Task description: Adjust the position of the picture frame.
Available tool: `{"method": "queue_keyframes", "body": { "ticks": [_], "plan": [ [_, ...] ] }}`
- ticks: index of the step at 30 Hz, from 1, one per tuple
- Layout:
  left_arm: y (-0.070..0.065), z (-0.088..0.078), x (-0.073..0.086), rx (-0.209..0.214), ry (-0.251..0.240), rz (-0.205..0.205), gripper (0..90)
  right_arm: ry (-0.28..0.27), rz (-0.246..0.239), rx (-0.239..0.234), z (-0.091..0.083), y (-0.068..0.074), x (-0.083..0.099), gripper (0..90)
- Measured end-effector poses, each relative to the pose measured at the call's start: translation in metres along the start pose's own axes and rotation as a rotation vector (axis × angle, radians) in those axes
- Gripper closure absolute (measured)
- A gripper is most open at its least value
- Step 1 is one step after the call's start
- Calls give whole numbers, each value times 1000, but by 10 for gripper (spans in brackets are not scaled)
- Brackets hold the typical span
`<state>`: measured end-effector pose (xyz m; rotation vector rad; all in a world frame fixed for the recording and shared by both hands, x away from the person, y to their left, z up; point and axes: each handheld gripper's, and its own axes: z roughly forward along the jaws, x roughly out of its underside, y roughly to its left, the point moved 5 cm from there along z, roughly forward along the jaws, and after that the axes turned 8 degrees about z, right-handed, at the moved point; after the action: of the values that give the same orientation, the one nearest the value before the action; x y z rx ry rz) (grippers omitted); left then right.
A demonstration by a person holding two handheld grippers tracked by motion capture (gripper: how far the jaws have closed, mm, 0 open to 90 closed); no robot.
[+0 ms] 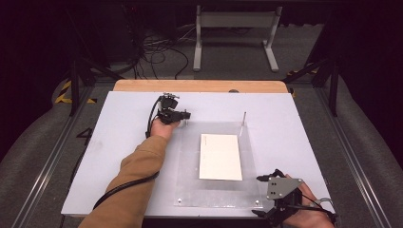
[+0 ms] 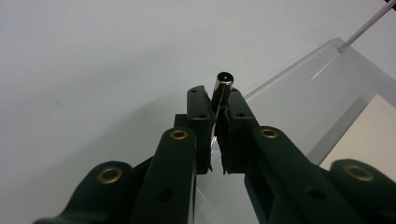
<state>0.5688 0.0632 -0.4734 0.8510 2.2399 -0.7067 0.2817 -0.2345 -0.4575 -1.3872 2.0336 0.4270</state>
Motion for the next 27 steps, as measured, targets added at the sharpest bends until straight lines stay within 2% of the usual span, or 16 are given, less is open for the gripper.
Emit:
{"method": "queue_keyframes", "body": {
  "ticks": [4,10,13,18,27],
  "plan": [
    [1,0,1,4,-8,5,841,34,-16,23,8,0,2,66],
    [0,0,1,7,-8,2,839,49,-30,41,13,-1,3,63],
    [0,0,1,7,-5,8,839,68,-57,49,16,1,3,69],
    [0,0,1,10,-3,3,838,70,-80,58,15,2,2,77],
    [1,1,0,23,2,-7,838,86,-124,110,12,2,4,100]
  ]
}}
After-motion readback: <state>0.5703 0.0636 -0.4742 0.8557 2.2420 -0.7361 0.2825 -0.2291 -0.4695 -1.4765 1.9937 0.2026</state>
